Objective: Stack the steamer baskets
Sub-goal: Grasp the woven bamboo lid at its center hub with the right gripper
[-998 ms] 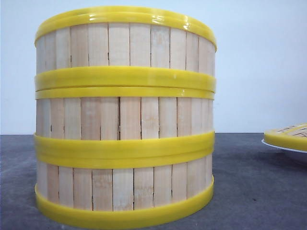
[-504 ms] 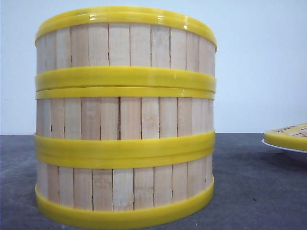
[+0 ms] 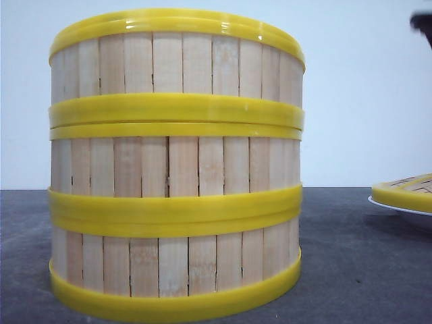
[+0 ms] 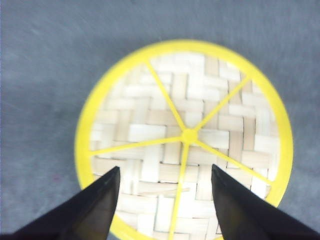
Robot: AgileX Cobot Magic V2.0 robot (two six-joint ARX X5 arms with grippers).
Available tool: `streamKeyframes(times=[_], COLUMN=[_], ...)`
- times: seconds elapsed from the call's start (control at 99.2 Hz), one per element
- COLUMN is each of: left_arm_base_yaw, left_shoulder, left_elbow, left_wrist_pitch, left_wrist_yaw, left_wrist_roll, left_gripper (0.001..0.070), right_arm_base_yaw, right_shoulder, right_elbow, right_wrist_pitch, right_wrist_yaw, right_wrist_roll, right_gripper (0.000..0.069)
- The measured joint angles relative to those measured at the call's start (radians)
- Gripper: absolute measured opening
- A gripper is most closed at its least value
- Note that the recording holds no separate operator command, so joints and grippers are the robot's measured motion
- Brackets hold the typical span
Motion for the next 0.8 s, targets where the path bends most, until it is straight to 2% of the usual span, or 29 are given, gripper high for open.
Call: streamKeyframes(times=[0.625, 0.796], left_arm_base_yaw=[0.000, 0.000], left_shoulder=[0.000, 0.000], left_elbow=[0.000, 0.000], left_wrist_pitch=[-0.013, -0.026], left_wrist_yaw=[0.000, 0.000], left_wrist_roll=[0.001, 0.001], left_gripper=[0.0275, 0.0275], right_arm_base_yaw=[-0.038, -0.057], right_shoulder=[0.227, 0.233], right_elbow=[0.000, 0.000], right_wrist_pitch=[0.080, 0.095], right_wrist_yaw=[-0.002, 0.001], right_wrist_roll=[0.008, 0.008], right_gripper=[0.0332, 0.0272])
